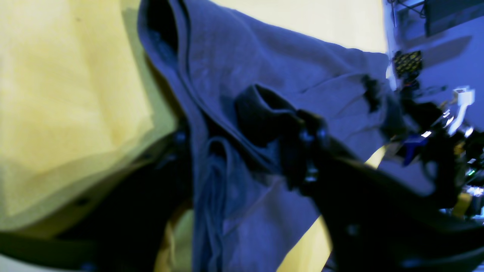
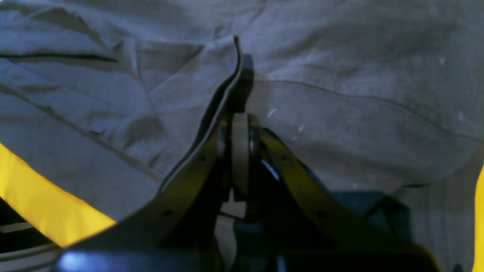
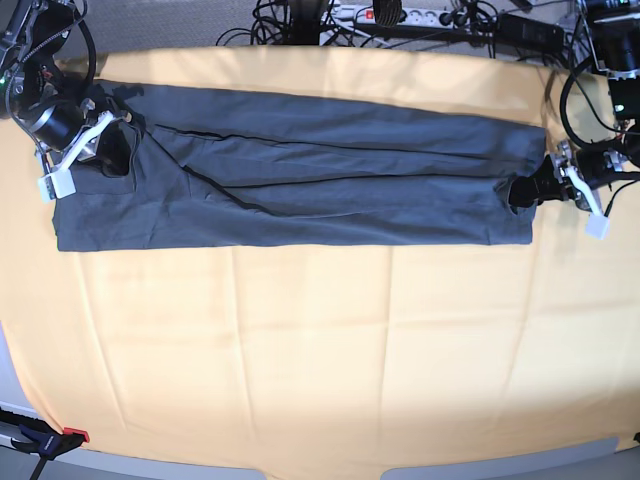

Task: Fold the T-shirt properly
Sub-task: 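Move the left gripper to the opposite end of the folded strip and grasp, then fold the strip end with the left gripper toward the right gripper, then fold the strip end with the right gripper over toward the left gripper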

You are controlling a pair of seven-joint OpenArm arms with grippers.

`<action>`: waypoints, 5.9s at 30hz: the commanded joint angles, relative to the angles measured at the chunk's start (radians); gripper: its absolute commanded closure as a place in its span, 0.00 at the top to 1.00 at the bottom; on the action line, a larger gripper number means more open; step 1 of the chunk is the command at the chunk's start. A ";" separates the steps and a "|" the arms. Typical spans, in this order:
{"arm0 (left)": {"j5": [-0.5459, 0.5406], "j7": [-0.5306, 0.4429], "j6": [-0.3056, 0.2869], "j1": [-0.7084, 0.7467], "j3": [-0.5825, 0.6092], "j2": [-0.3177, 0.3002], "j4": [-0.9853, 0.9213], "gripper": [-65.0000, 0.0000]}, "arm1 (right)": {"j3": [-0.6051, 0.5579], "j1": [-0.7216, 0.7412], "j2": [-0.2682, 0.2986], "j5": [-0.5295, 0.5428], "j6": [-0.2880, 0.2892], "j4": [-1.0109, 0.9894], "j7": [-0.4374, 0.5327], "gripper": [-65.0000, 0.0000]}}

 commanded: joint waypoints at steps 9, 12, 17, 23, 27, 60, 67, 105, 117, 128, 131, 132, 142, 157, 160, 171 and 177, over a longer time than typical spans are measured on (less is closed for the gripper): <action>0.019 0.023 0.032 0.007 0.003 -0.019 -0.001 0.00 | 0.008 0.035 0.023 0.234 0.005 0.016 0.018 0.15; 0.019 0.019 0.031 0.005 0.003 -0.039 -0.001 0.00 | 0.008 0.063 0.023 0.325 0.005 0.016 0.018 0.38; 0.019 0.019 0.031 -0.005 -0.014 -0.111 -0.001 0.00 | 0.008 0.067 0.022 0.387 0.005 0.016 0.000 0.40; -0.007 0.019 0.040 -0.029 -0.087 -0.206 -0.001 0.00 | 0.008 0.065 0.022 0.385 0.005 0.016 -0.063 0.40; -0.077 0.087 0.042 -0.029 -0.096 -0.236 -0.001 0.00 | 0.008 0.061 0.019 0.386 0.005 0.016 -0.068 0.40; -0.077 0.100 -0.027 -0.017 0.050 0.229 0.487 0.00 | 0.008 0.061 0.014 0.382 0.005 0.016 -0.068 0.40; -0.077 0.057 -0.069 -0.017 0.063 0.331 0.487 0.00 | 0.008 0.062 0.014 0.382 0.005 0.016 -0.068 0.40; 0.523 -0.190 0.047 0.130 0.077 0.374 0.487 0.00 | 0.010 0.074 0.016 -0.070 -0.198 0.035 -0.075 0.73; 0.475 -0.182 0.047 0.129 0.077 0.360 0.487 0.00 | 0.010 0.012 -0.003 -0.088 -0.283 -0.108 0.030 0.73; 0.474 -0.183 0.047 0.129 0.077 0.361 0.487 0.00 | 0.008 0.014 -0.003 0.339 -0.057 -0.213 -0.142 0.72; 0.474 -0.183 0.047 0.129 0.077 0.361 0.487 0.00 | 0.008 0.016 -0.003 0.393 -0.019 -0.213 -0.143 0.63; 0.474 -0.183 0.047 0.129 0.077 0.361 0.487 0.00 | 0.008 0.018 -0.003 0.391 -0.013 -0.213 -0.143 0.55; 0.358 -0.182 0.046 0.124 0.076 0.360 0.487 0.00 | 0.008 0.074 -0.002 0.363 0.005 -0.213 -0.122 0.00; 0.132 -0.070 -0.011 0.088 -0.169 0.263 0.488 0.05 | 0.010 0.145 0.154 0.174 -0.017 -0.153 -0.117 0.00; 0.132 -0.070 -0.011 0.089 -0.175 0.218 0.488 0.05 | 0.010 0.151 0.195 0.060 -0.051 -0.151 -0.070 0.00; 0.131 -0.070 -0.011 0.089 -0.174 0.181 0.488 0.05 | 0.010 0.179 0.298 -0.053 -0.209 -0.121 -0.060 0.00; 0.134 -0.070 -0.011 0.091 -0.174 0.181 0.487 0.05 | 0.010 0.178 0.270 0.369 -0.060 0.005 -0.231 0.00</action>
